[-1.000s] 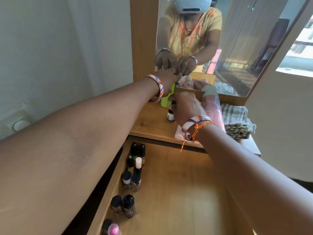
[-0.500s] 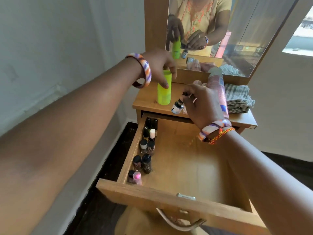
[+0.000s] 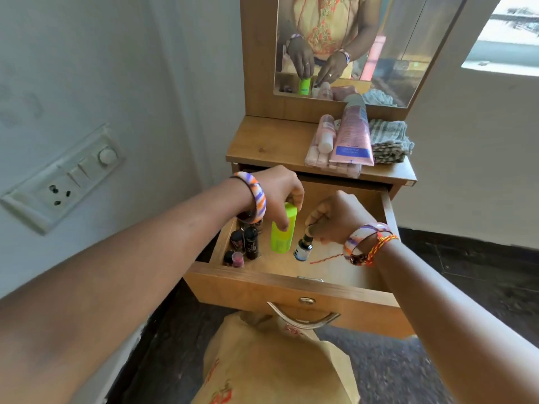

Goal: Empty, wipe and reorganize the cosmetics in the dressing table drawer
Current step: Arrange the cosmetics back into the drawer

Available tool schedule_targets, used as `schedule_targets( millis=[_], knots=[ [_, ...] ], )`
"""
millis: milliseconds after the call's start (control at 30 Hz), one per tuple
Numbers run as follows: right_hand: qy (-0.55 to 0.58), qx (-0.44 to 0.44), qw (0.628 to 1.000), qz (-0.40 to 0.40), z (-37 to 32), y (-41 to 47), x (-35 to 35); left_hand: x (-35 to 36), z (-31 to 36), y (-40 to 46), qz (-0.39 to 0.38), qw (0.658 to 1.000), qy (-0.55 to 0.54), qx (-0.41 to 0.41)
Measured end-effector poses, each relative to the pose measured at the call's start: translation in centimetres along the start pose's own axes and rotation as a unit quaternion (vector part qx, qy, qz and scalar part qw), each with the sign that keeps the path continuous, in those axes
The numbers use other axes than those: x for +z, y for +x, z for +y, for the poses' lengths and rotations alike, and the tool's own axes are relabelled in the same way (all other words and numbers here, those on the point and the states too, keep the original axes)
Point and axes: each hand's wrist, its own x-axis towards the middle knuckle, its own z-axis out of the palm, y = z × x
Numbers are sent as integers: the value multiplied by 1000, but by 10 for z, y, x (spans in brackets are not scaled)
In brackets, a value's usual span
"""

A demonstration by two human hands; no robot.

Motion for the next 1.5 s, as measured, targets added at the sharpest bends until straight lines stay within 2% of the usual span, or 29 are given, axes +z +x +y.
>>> schedule_targets(
  millis=[67,300,400,767,1133,1300,1500],
  knots=[
    [-9,18,1000,-15,3,-4,-1,8,6,-1,-9,1000,4,9],
    [-190,34,979,-57,27,-18,-21,40,42,8,-6,998,-42,51],
    [-220,50,972,-68,43,-28,-27,55,62,18,-2,995,-74,60],
    [-233,98,963,-94,76,-49,-26,90,102,43,29,989,-125,68],
    [-205,87,967,-125,83,-54,-29,92,106,40,-10,983,-176,55],
    [-232,71,966,-88,85,-54,-27,95,107,44,-8,986,-161,36],
    [-236,82,968,-6,94,-24,-29,88,101,70,50,984,-170,-26]
  ],
)
